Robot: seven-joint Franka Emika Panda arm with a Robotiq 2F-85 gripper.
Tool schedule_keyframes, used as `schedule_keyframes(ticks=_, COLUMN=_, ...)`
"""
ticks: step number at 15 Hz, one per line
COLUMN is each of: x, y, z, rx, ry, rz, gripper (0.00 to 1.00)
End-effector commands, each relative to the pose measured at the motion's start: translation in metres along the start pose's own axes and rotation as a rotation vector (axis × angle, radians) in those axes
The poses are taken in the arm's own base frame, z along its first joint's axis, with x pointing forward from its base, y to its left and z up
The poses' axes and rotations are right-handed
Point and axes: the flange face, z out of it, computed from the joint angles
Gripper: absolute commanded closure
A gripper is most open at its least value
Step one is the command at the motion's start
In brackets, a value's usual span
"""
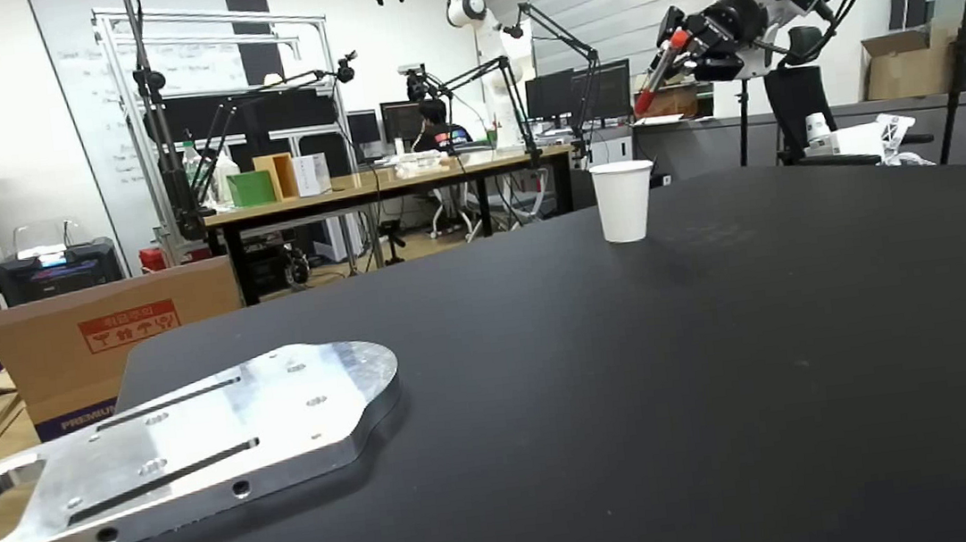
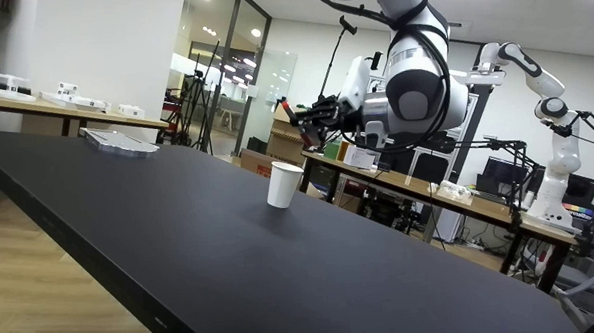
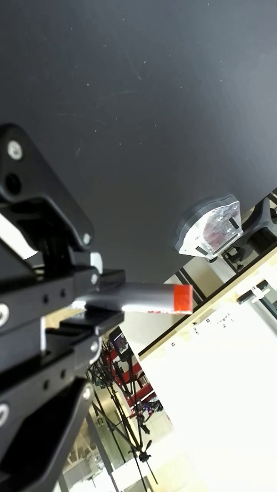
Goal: Pick up the pen from the table and put it in the white cup.
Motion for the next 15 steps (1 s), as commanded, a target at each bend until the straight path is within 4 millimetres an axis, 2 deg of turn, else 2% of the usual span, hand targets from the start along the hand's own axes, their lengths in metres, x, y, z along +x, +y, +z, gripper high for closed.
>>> schedule_keyframes(ticks=1, x=0.007, y=-0.002, z=0.012, rx=0.022, ry=-0.011, rz=0.039, gripper=0.95)
schedule_keyframes(ticks=8, x=0.020, y=0.010, z=0.030, rx=0.051, ry=-0.055, rz=0.099, gripper=0.95)
schedule_keyframes(ticks=15, x=0.040, y=0.015, z=0.041, rx=0.133, ry=-0.007, rz=0.220, gripper=0.95)
